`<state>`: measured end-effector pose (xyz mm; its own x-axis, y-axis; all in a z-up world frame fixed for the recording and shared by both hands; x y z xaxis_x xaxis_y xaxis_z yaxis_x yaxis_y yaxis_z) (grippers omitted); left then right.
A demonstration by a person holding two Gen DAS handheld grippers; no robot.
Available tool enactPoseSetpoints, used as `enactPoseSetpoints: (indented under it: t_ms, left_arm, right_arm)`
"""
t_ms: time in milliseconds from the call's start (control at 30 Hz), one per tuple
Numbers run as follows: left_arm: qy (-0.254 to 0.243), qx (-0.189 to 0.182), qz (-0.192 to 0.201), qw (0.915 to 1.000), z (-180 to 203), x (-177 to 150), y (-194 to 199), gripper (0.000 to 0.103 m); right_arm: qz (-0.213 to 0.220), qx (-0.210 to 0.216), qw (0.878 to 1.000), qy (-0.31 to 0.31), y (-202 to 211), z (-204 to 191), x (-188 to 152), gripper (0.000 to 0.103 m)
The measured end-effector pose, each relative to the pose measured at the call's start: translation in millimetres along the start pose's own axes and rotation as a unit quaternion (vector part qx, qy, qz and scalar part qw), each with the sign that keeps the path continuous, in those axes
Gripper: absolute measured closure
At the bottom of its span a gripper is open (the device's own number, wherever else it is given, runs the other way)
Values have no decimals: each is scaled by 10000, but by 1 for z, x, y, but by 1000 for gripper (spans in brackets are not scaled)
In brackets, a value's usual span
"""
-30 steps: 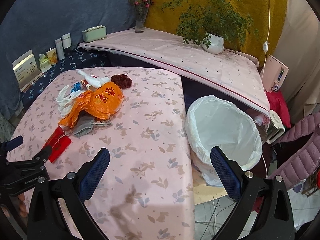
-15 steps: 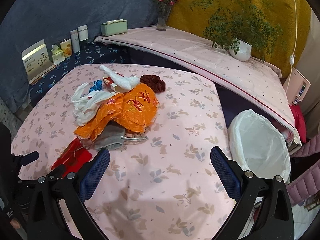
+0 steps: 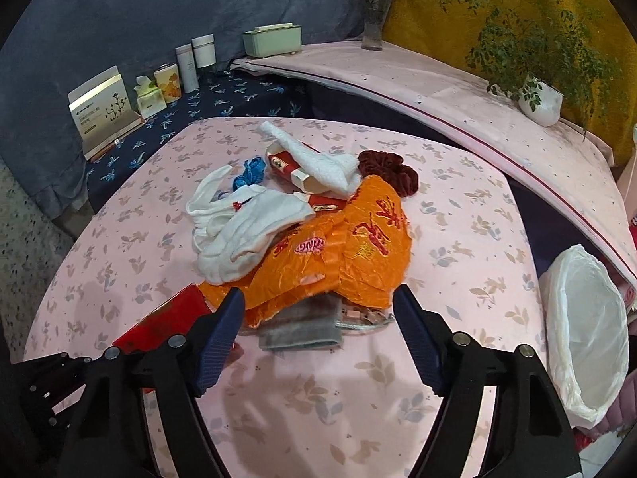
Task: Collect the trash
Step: 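Grasp the red envelope with the left gripper while the right grasps an orange bag, then carry both items over the bin and open both grippers to drop them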
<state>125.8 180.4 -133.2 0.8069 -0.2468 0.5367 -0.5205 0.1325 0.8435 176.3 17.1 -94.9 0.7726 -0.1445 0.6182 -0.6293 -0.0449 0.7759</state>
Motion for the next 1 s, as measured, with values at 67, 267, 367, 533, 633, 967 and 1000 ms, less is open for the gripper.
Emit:
enactPoseSetpoints:
  t_ms: [67, 267, 367, 533, 633, 967, 1000]
  left_arm:
    - [31, 24, 50, 10000, -2, 2, 5, 98]
    - [116, 89, 90, 9999, -7, 8, 14, 98]
    - [117, 126, 153, 9997, -7, 10, 21, 99]
    - [69, 121, 282, 9995, 3, 16, 34, 101]
    - [-5, 65, 378, 9993, 16, 23, 42, 101]
    - [-507, -321, 749, 9954, 89, 50, 68, 103]
    - [-553, -369, 774, 9948, 97, 52, 70, 103]
  right_arm:
    - [-58, 0, 10000, 17, -9, -5, 2, 38]
    - [-358, 245, 9990, -107, -33, -9, 2, 74]
    - [-291, 379, 9988, -90, -25, -8, 0, 78]
    - [-83, 471, 9988, -127, 6, 4, 2, 81]
    - [106, 437, 9988, -188, 28, 17, 5, 81]
    - [617, 32, 9953, -745, 86, 93, 10, 81]
    - [645, -3, 9946, -818, 90, 102, 9, 81]
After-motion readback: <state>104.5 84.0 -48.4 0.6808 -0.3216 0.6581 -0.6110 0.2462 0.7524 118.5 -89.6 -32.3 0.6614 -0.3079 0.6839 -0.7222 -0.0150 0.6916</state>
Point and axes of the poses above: each gripper's, at about its wrist camera, not at the fingertips, and y roughly against the way its jaws point, z to its right, x to its top, the point moved 2 cm from there along -y, roughly the way its jaws point, and after that the axes turned 11 degrees about -y, right-handed, at the moved point
